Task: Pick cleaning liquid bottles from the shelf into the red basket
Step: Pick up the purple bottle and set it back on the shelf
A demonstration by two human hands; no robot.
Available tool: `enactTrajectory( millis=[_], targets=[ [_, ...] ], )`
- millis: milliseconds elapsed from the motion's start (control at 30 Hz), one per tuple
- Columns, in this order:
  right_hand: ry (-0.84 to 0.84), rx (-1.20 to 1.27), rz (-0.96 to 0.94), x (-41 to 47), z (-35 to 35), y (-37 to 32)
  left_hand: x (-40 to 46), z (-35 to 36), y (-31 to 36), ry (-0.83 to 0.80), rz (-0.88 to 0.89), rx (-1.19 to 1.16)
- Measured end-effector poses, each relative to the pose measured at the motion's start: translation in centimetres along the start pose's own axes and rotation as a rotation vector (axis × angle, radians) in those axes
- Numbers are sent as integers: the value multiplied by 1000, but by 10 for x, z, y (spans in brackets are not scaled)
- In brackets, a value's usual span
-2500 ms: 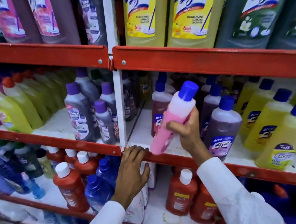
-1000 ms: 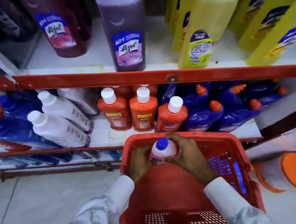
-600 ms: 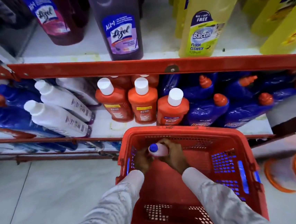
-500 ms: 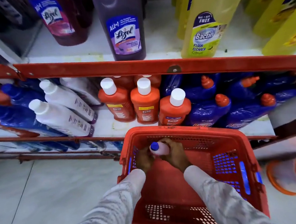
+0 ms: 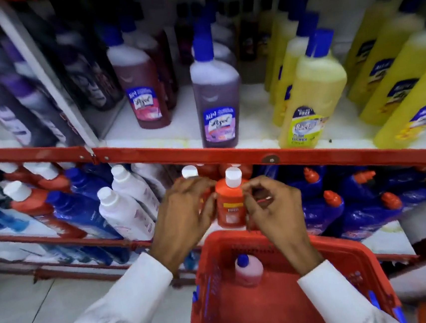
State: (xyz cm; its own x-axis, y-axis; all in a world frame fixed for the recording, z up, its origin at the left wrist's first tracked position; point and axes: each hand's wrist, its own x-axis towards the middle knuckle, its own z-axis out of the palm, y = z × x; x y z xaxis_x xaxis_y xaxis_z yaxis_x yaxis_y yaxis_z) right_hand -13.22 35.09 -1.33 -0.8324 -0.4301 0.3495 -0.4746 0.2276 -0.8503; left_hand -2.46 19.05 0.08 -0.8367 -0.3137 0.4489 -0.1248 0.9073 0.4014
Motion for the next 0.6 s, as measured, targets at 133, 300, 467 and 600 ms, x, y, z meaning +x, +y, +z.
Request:
enactTrajectory(
  millis=[133, 300, 467, 600],
  targets=[
    [314, 44, -207, 38, 8, -56, 43, -25, -16, 241, 27, 107],
    [472, -79, -185, 87, 50, -80, 69, -9, -40, 191, -82, 192],
    [404, -85, 48, 125, 87, -79, 68, 17, -57, 72, -107, 130],
    [404, 110, 43, 140, 87, -74, 65, 21, -65, 75, -69, 114]
  ],
)
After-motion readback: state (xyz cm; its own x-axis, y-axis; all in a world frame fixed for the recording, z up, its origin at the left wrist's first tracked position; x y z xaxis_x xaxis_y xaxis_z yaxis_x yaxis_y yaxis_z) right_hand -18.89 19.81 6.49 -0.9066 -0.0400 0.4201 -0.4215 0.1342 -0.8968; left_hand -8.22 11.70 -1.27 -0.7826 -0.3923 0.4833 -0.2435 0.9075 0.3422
